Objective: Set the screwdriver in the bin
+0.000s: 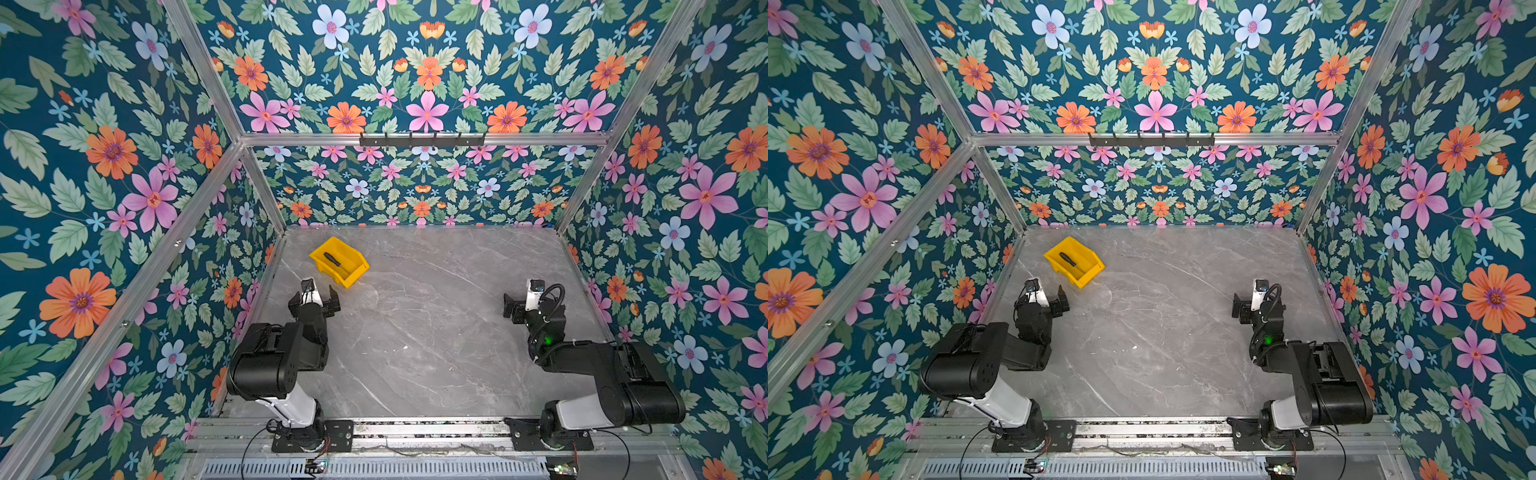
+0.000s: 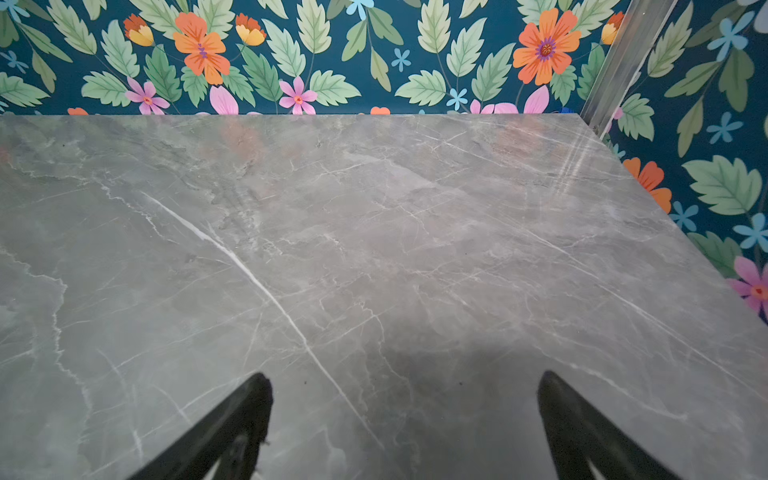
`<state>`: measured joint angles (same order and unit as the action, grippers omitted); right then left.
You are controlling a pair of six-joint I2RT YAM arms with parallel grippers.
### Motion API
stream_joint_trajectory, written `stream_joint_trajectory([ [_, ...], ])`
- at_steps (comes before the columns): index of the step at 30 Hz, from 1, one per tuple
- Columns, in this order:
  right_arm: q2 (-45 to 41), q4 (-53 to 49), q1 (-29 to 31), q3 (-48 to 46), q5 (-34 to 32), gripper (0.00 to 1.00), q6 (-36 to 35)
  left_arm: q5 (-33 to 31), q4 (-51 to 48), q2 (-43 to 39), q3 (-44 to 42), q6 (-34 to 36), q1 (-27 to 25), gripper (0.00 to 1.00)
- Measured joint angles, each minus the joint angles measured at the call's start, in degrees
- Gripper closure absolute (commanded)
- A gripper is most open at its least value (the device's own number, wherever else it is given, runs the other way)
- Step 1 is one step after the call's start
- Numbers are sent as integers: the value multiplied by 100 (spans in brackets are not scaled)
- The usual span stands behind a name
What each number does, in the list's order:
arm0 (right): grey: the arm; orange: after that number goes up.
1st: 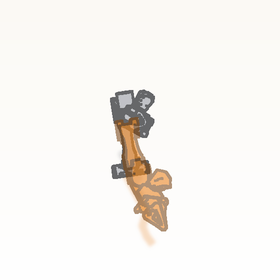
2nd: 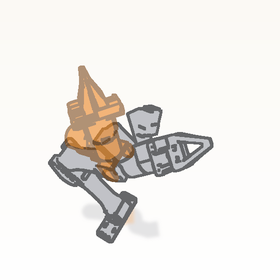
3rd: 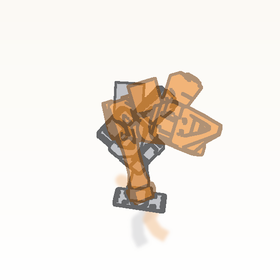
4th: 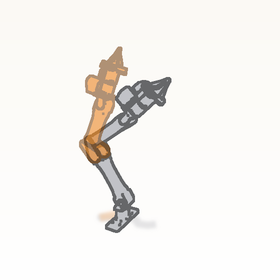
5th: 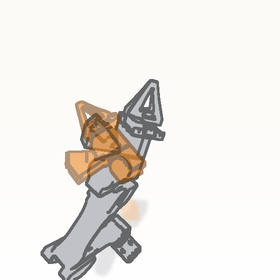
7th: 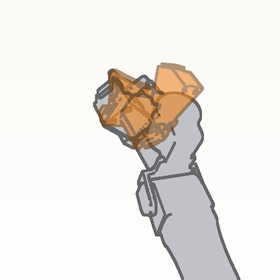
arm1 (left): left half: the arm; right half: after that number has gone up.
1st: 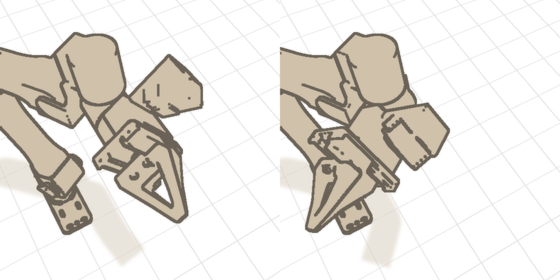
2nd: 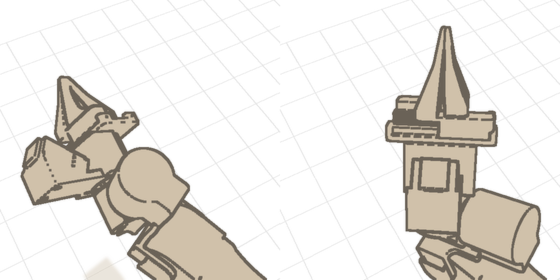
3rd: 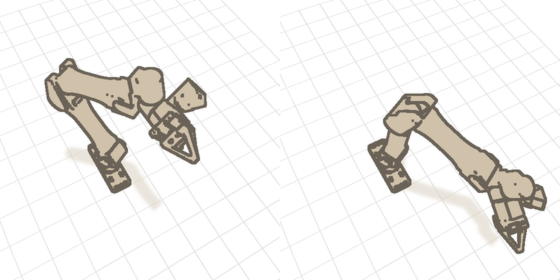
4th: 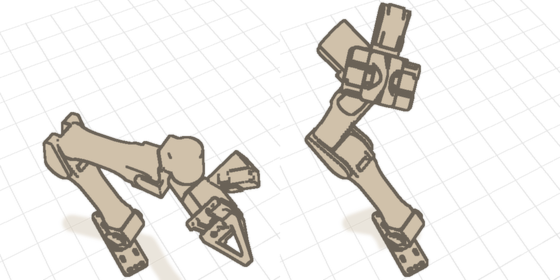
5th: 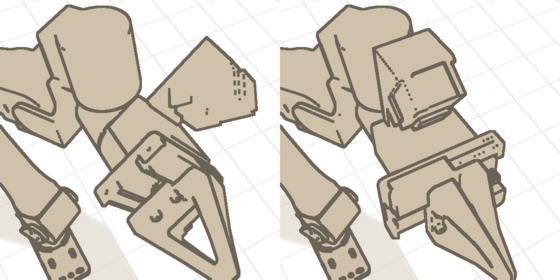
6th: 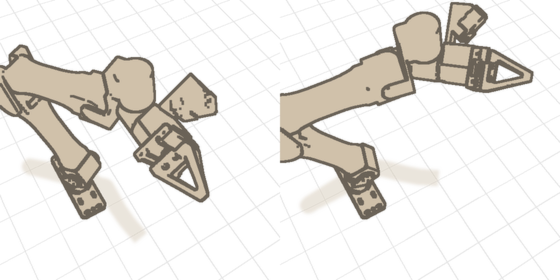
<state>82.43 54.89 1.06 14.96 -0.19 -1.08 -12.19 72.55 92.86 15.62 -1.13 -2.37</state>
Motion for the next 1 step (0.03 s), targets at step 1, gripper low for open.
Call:
stream_joint_trajectory([
  [1,-2,0,0,0,0,1,0,0,0,0,-2,0,0,0],
])
